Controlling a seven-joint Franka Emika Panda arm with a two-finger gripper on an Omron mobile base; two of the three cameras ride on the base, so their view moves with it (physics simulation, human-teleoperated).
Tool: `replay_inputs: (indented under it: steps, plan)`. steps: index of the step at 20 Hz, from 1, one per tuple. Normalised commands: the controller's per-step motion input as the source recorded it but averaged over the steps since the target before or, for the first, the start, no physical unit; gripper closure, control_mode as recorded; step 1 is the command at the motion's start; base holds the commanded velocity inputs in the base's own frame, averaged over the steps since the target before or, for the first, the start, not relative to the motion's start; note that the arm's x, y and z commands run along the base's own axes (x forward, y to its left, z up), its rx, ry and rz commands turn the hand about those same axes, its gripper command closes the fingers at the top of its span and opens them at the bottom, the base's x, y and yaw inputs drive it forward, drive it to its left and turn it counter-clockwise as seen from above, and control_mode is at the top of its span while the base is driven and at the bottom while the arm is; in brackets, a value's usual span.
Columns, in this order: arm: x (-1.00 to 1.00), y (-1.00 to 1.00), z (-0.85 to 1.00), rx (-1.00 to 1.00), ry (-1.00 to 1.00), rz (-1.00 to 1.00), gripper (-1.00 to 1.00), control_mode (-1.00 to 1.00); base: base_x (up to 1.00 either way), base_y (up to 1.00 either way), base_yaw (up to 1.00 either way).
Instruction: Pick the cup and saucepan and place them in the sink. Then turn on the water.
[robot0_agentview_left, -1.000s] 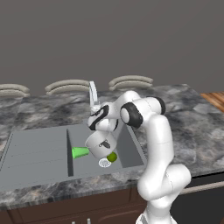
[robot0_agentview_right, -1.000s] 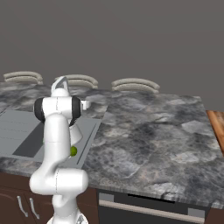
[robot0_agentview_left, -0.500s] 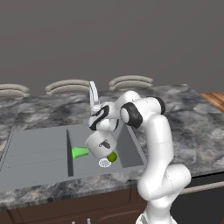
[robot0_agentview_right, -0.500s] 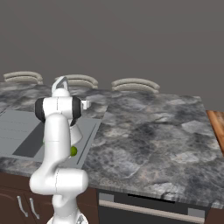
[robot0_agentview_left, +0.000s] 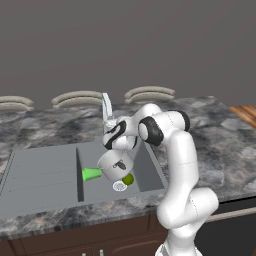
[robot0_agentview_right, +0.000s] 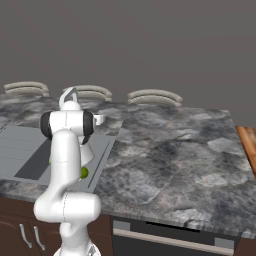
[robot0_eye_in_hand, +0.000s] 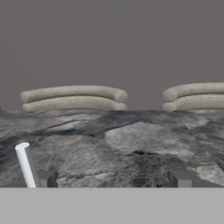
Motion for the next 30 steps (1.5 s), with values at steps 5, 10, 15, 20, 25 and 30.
replay_inputs:
  steps: [5, 10, 15, 20, 25, 30]
  plan:
    - [0.00, -0.49, 0.00, 0.00, -0.04, 0.00, -1.00, -1.00, 0.00, 0.00, 0.00]
    - [0.00, -0.53, 0.00, 0.00, -0.08, 0.00, -1.00, -1.00, 0.00, 0.00, 0.00]
    - [0.00, -0.61, 0.00, 0.00, -0.08, 0.00, -1.00, -1.00, 0.00, 0.00, 0.00]
    - [-0.01, -0.69, 0.00, 0.01, -0.07, 0.00, -1.00, -1.00, 0.00, 0.00, 0.00]
    - [-0.07, -0.73, 0.00, 0.02, -0.07, 0.00, -1.00, -1.00, 0.00, 0.00, 0.00]
    - [-0.05, -0.73, 0.00, 0.03, -0.06, 0.00, -1.00, -1.00, 0.00, 0.00, 0.00]
